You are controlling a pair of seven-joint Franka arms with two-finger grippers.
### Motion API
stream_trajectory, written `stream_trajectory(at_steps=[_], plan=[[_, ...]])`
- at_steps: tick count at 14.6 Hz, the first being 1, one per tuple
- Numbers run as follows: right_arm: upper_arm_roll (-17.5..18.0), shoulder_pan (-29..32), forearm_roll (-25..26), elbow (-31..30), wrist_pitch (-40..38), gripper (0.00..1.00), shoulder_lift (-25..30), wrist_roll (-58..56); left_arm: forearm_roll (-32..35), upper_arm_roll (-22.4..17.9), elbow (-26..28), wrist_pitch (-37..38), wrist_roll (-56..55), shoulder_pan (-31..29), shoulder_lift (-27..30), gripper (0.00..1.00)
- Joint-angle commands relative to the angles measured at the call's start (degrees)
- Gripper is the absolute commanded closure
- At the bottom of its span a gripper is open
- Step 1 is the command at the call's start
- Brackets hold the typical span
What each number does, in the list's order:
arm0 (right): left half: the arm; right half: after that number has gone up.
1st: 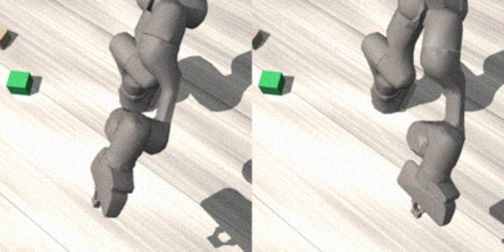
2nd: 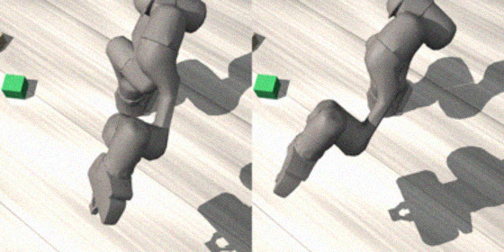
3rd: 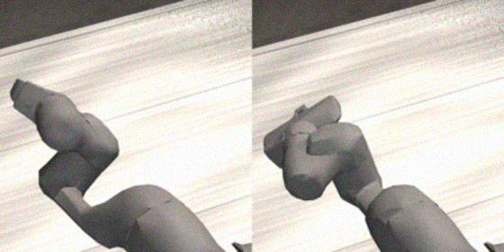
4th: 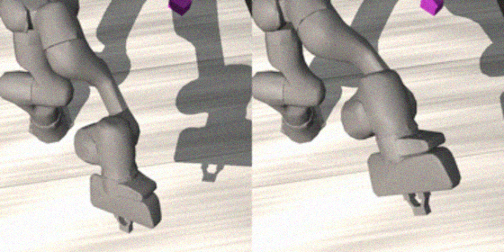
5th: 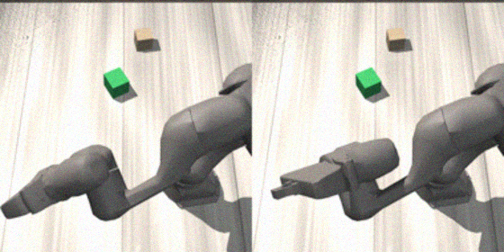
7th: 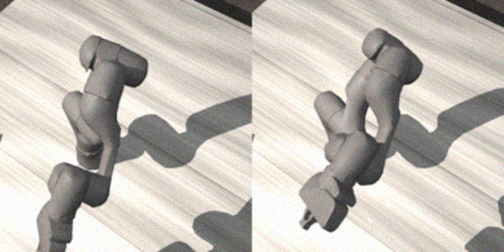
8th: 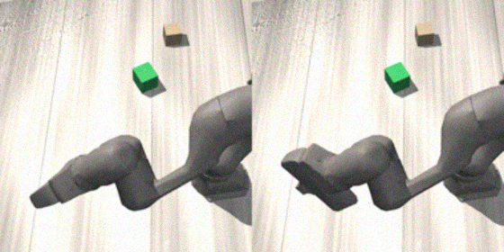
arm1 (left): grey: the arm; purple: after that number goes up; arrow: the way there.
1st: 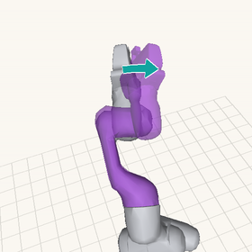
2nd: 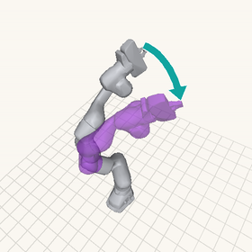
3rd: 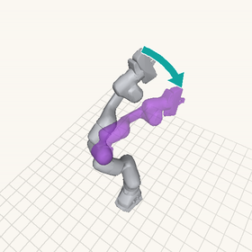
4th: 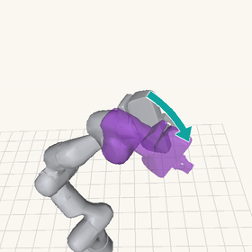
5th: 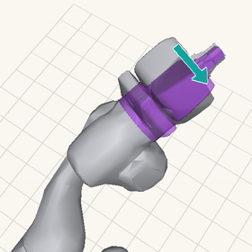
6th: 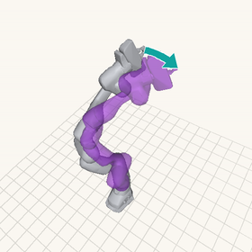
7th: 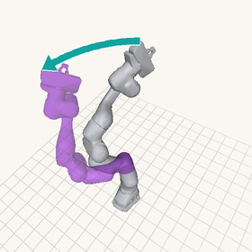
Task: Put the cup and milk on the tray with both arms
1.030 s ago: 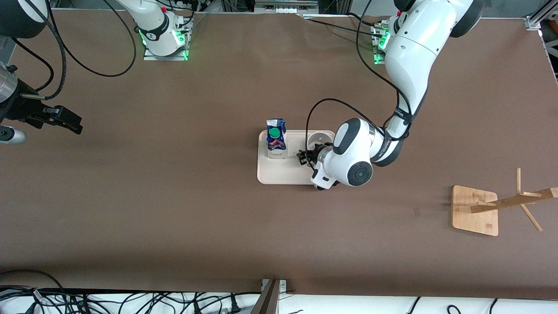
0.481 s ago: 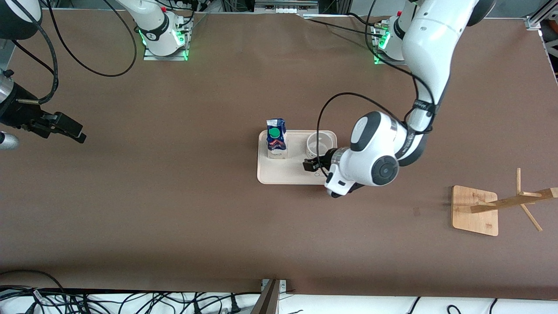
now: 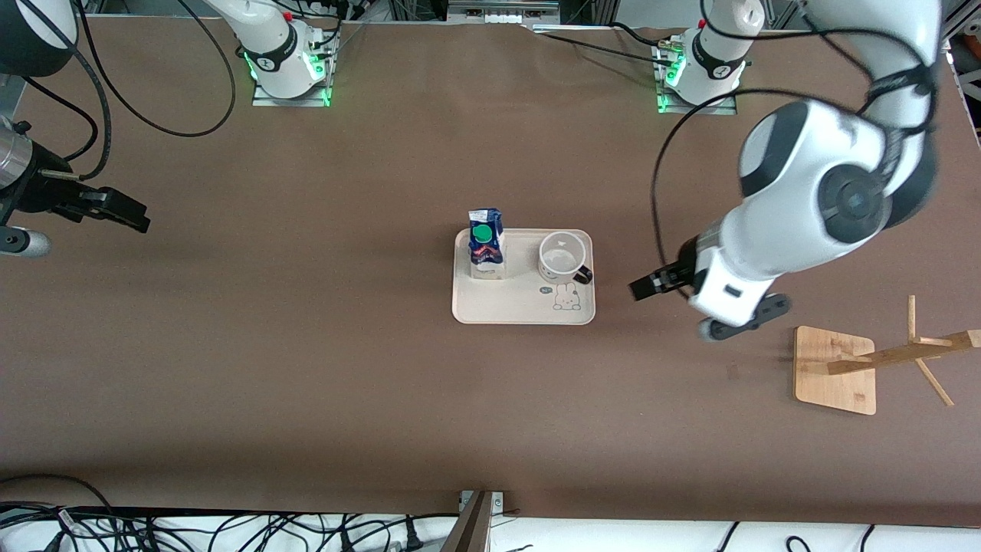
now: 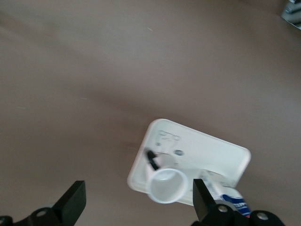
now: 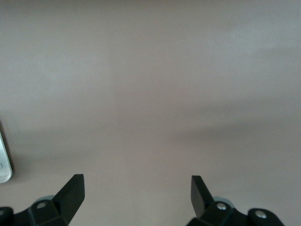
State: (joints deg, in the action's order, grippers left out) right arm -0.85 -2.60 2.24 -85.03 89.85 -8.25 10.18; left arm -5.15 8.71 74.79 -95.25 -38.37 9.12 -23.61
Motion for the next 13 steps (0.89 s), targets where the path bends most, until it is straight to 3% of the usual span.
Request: stream_trajectory(at_steps=[1, 5, 8, 10, 13], plan=[[0.15, 0.06, 0.84, 1.26, -3.8, 0.0, 0.43, -0.08, 2.78, 0.17, 2.03, 7.42, 9.84, -3.04, 7.07, 0.0], [0.15, 0.05, 1.28, 1.71, -4.07, 0.0, 1.13, 0.1, 2.86, -0.27, 6.4, 9.74, 29.27, -9.9, 14.45, 0.0], [-1.42, 0.23, 1.28, 1.79, -4.51, 0.0, 1.31, -0.42, 4.88, -2.29, 11.06, 8.43, 35.63, -10.88, 19.64, 0.0], [-1.43, 0.23, 0.58, 1.79, -3.9, 0.0, 1.22, -0.43, 5.24, -2.21, 10.82, 8.59, 36.08, -11.66, 20.36, 0.0], [-1.96, 0.49, -6.7, 1.71, -3.81, 0.0, 0.96, -0.08, 5.24, -2.29, 10.64, 7.98, 36.0, -11.93, 20.27, 0.0]])
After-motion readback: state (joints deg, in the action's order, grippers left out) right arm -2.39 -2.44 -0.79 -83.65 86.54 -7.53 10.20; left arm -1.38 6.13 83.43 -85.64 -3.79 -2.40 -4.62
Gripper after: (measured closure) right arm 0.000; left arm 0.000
